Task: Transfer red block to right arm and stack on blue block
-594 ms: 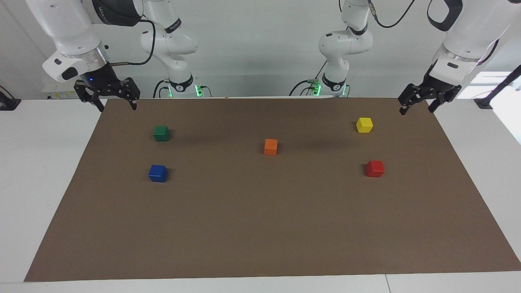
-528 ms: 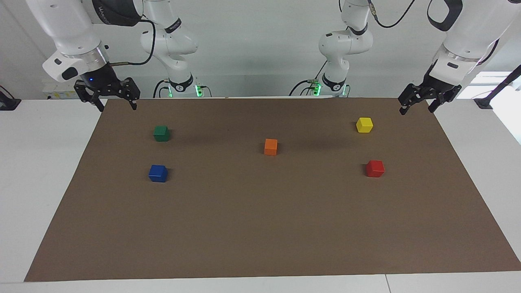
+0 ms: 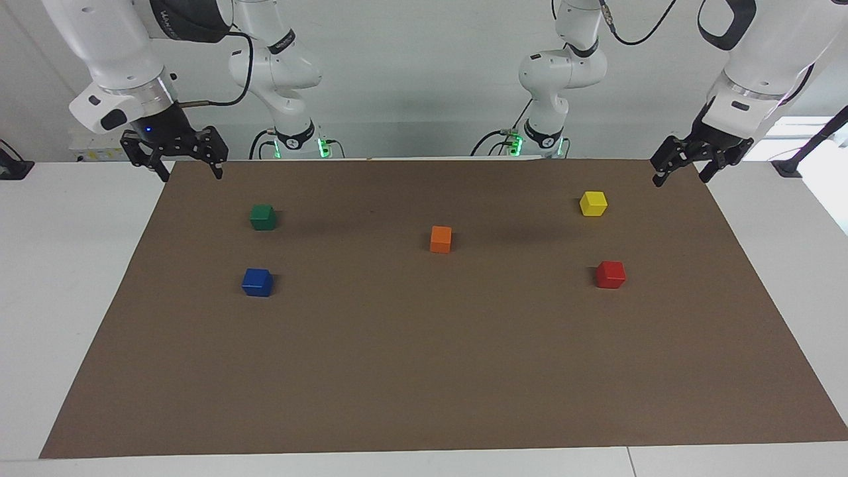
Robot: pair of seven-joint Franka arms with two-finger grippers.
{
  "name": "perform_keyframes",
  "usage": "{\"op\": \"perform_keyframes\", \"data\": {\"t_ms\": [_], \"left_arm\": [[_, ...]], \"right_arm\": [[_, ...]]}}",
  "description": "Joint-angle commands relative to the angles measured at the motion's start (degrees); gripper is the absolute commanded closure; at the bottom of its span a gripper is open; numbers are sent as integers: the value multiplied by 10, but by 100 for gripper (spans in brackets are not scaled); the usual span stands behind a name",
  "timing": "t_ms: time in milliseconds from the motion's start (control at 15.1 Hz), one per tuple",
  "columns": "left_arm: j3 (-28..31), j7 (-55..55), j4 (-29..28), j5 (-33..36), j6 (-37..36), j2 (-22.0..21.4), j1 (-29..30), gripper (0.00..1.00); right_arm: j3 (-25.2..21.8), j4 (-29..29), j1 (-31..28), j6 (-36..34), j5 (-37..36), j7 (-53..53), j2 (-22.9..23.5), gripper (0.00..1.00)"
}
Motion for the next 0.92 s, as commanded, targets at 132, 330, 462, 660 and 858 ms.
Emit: {"op": "perform_keyframes", "data": {"t_ms": [132, 330, 462, 660, 858], "left_arm": [[2, -3, -126, 2, 122, -37, 5, 0], [2, -3, -190, 2, 194, -24, 4, 0], [2, -4, -228, 2, 245, 3, -3, 0], [2, -3, -286, 2, 329, 28, -2, 0], [2, -3, -305, 3, 400, 73, -6, 0]], "right_arm": [[4, -28, -22, 8, 40, -72, -17, 0], [3, -68, -40, 37, 105, -72, -15, 0], [3, -95, -49, 53, 156, -73, -14, 0], [3, -116, -77, 53, 270, -86, 10, 0], [3, -129, -93, 54, 390, -139, 54, 0]]}}
